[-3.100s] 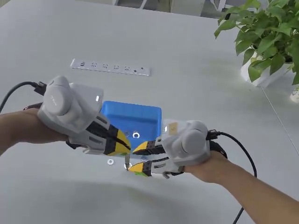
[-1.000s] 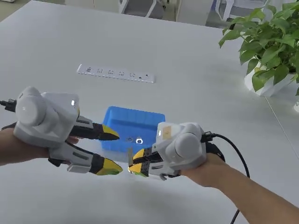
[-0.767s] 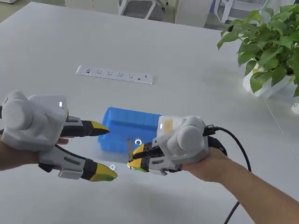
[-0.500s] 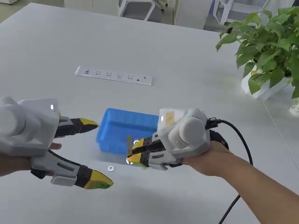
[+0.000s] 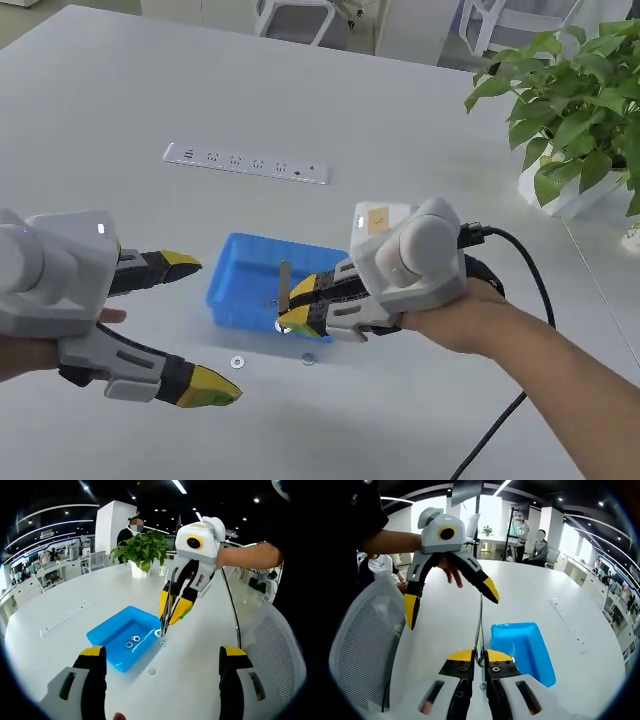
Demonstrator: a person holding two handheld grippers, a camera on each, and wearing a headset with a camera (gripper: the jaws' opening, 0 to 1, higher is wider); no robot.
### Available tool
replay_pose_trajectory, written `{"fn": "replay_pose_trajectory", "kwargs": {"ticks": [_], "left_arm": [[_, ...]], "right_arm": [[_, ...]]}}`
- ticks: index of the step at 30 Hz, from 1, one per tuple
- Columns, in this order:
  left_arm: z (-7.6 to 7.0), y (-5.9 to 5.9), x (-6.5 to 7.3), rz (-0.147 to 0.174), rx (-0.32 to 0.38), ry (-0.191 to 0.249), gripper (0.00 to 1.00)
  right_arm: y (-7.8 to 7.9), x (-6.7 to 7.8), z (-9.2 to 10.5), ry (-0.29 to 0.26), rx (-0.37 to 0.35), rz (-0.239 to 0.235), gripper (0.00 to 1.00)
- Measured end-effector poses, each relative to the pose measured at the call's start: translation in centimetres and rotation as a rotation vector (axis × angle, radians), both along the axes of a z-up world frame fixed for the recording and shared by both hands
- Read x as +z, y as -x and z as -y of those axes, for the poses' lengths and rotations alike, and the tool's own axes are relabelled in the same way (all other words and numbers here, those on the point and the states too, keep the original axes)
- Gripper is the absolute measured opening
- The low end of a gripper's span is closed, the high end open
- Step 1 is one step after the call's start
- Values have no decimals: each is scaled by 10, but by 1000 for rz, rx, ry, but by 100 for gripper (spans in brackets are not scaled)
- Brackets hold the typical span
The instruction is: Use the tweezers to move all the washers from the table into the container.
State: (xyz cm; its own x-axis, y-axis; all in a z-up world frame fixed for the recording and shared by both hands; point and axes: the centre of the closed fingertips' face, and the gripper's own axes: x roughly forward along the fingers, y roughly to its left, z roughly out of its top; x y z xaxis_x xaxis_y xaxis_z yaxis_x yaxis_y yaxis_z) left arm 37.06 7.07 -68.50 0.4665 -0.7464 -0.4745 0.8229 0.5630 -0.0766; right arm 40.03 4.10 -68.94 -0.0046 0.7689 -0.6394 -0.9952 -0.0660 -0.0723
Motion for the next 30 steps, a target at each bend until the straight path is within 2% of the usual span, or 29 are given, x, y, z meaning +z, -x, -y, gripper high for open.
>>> {"fn": "replay_pose_trajectory", "kwargs": {"ticks": [7,13,24,30], "left_arm": [[-3,1,-1,5,7,-5,99],[-6,-1,3,18,16,-3,99],[-11,-3,7,20,24,0,99],[-12,-5,9,19,27,17,99]], "right_arm": [[-15,12,-2,-19,-12,14,8],[-27,14,-5,-30,-8,39,8],[-45,1,-10,-28,3,56,8],[-53,-12,-11,-23,7,54,8]]}}
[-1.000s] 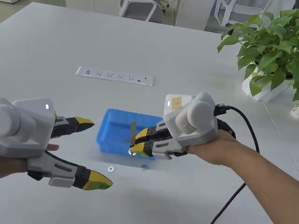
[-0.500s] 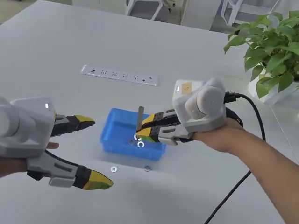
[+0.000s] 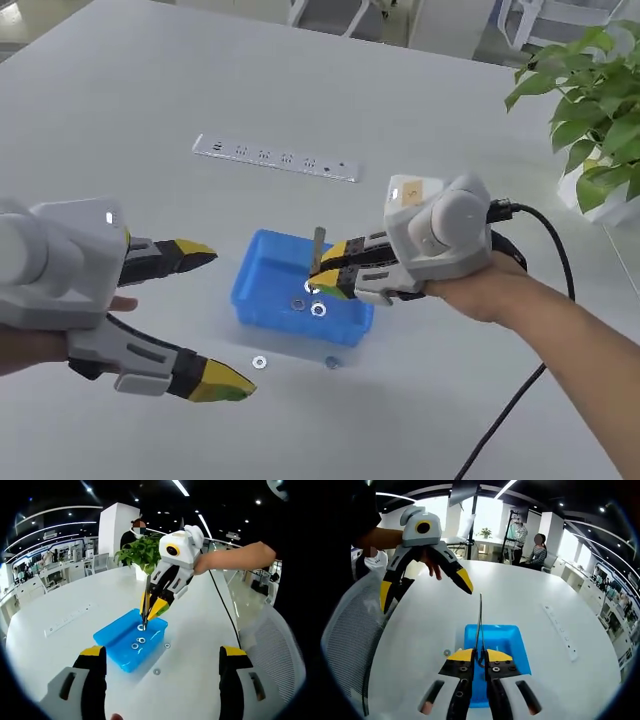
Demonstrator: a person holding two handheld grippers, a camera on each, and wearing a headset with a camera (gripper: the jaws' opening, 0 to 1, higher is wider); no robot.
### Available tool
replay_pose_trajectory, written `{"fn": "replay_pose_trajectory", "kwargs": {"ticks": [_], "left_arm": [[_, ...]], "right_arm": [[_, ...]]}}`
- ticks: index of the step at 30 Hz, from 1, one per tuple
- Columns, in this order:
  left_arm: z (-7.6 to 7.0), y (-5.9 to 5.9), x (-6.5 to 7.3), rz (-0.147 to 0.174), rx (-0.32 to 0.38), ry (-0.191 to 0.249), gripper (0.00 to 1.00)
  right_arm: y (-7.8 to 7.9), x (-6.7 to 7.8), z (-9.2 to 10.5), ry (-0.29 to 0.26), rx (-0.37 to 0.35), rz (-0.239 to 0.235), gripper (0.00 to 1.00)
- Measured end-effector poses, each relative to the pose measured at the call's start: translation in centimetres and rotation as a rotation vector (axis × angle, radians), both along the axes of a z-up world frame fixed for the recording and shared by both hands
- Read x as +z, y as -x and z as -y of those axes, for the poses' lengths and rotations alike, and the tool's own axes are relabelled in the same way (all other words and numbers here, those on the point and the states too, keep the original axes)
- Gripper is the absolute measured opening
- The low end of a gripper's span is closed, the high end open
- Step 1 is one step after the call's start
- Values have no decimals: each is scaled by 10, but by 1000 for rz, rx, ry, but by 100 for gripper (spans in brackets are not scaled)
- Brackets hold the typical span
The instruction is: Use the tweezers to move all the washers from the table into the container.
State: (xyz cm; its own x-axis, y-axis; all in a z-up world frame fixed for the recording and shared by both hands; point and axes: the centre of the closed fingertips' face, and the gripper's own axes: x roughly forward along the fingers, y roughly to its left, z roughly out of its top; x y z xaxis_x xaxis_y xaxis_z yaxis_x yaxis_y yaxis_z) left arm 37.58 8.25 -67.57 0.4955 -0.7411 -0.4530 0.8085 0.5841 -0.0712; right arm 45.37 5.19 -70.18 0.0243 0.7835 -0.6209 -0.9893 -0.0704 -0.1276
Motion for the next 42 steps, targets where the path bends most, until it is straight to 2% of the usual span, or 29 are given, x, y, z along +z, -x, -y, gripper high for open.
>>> {"fn": "replay_pose_trajectory", "kwargs": {"ticks": [6,16,19,29,34,42], "left_arm": [[-1,-2,4,0,2,17,99],[-2,-6,3,-4,4,22,98],[1,-7,1,-22,-10,27,93],[11,-21,-1,-12,-50,12,86],[16,-34,-1,11,-74,-6,75],[26,-56,-4,39,-144,-40,49]], "right_arm": [[-8,-13,0,-11,-2,-9,8],[-13,-37,0,-6,-4,-28,8],[-14,-44,-1,-5,-6,-37,8],[-14,-57,-4,-2,-4,-59,8],[-15,-63,-4,0,-3,-63,9],[-15,-62,-5,-7,-3,-71,9]]}}
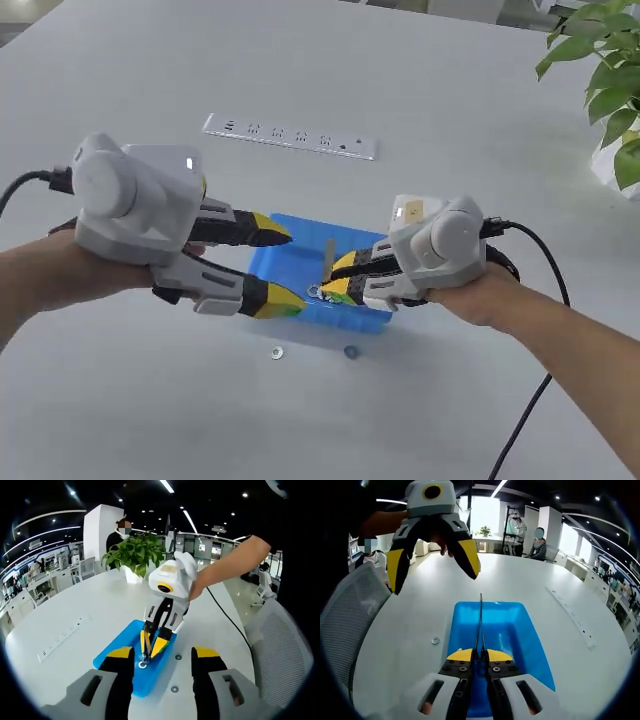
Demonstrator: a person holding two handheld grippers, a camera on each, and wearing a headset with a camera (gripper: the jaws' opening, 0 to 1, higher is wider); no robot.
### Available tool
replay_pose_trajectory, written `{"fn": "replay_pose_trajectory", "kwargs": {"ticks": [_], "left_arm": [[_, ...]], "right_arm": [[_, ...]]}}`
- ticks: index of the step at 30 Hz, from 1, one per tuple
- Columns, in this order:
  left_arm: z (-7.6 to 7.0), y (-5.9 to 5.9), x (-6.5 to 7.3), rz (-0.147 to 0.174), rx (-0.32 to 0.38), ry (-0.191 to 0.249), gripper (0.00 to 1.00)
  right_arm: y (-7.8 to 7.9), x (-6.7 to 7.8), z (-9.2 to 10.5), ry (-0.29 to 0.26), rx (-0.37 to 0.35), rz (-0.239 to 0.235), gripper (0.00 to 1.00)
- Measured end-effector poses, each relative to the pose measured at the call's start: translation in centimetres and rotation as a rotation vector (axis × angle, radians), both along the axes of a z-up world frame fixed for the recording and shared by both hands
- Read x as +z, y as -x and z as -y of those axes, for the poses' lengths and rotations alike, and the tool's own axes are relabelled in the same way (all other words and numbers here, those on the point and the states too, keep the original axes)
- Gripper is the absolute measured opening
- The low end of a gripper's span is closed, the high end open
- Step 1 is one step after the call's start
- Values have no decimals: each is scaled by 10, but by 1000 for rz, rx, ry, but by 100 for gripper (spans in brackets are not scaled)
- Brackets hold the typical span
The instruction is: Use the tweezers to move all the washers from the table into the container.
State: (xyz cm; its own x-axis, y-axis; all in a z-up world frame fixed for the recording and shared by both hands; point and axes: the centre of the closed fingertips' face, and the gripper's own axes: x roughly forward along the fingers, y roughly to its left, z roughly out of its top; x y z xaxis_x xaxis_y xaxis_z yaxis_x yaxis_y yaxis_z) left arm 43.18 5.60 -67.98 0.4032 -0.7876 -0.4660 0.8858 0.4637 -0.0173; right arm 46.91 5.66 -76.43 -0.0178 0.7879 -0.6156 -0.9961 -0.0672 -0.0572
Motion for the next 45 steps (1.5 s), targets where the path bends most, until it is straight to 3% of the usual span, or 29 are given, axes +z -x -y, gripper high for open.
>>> {"fn": "replay_pose_trajectory", "kwargs": {"ticks": [9,22,35,45], "left_arm": [[13,-19,-2,23,-42,-12,31],[20,-30,-17,0,-81,-39,21],[24,-34,-19,6,-123,-49,7],[28,-30,-19,24,-169,-56,6]], "right_arm": [[1,-1,0,4,4,4,9],[2,-2,0,14,20,10,9],[3,-2,0,21,35,20,9],[4,-1,2,29,37,23,11]]}}
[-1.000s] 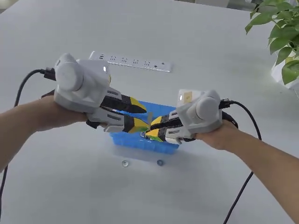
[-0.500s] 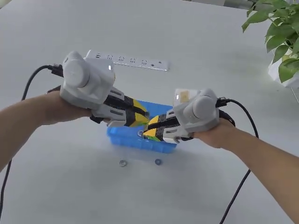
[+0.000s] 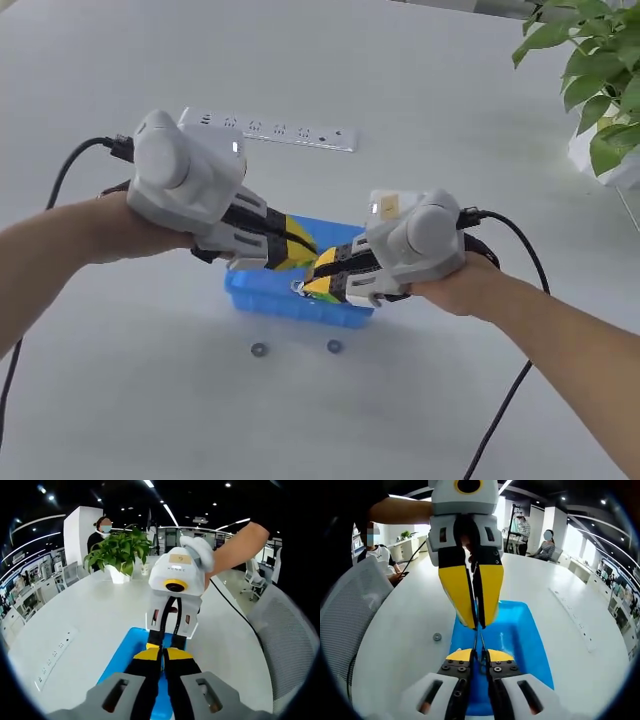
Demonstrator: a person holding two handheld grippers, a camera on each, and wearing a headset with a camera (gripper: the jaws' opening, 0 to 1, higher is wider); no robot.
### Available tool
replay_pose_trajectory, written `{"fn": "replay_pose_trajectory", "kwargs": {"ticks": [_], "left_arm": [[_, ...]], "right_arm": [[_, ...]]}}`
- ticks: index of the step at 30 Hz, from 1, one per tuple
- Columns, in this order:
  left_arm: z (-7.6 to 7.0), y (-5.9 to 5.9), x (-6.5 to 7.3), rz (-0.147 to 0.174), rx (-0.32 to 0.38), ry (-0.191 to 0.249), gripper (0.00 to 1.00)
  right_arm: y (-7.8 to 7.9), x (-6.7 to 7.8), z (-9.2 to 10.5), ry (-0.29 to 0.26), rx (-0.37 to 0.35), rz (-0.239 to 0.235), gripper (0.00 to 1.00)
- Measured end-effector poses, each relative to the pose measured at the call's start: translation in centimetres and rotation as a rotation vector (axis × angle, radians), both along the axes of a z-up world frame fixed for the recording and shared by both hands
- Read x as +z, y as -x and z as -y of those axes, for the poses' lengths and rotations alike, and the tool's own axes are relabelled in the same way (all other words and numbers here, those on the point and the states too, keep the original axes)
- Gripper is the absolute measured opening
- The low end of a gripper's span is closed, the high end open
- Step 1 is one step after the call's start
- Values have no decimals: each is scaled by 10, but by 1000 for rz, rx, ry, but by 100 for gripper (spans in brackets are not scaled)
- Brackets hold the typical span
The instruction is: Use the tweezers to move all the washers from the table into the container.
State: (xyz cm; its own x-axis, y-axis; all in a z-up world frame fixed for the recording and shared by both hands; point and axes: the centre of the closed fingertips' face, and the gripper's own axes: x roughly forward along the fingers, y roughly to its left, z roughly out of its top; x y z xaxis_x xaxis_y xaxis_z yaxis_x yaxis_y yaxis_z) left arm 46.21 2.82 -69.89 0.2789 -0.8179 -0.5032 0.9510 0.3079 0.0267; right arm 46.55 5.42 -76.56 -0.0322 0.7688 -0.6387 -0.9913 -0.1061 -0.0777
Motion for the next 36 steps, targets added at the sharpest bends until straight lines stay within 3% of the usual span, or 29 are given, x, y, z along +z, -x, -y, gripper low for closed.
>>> {"fn": "replay_pose_trajectory", "kwargs": {"ticks": [12,21,36], "left_arm": [[0,0,4,25,-12,-11,6],[0,-1,12,44,-6,-16,5],[-1,3,42,71,-2,-12,5]], "right_arm": [[0,5,3,5,1,12,11],[-1,18,2,-18,-12,20,15],[4,38,22,-30,-77,23,24]]}}
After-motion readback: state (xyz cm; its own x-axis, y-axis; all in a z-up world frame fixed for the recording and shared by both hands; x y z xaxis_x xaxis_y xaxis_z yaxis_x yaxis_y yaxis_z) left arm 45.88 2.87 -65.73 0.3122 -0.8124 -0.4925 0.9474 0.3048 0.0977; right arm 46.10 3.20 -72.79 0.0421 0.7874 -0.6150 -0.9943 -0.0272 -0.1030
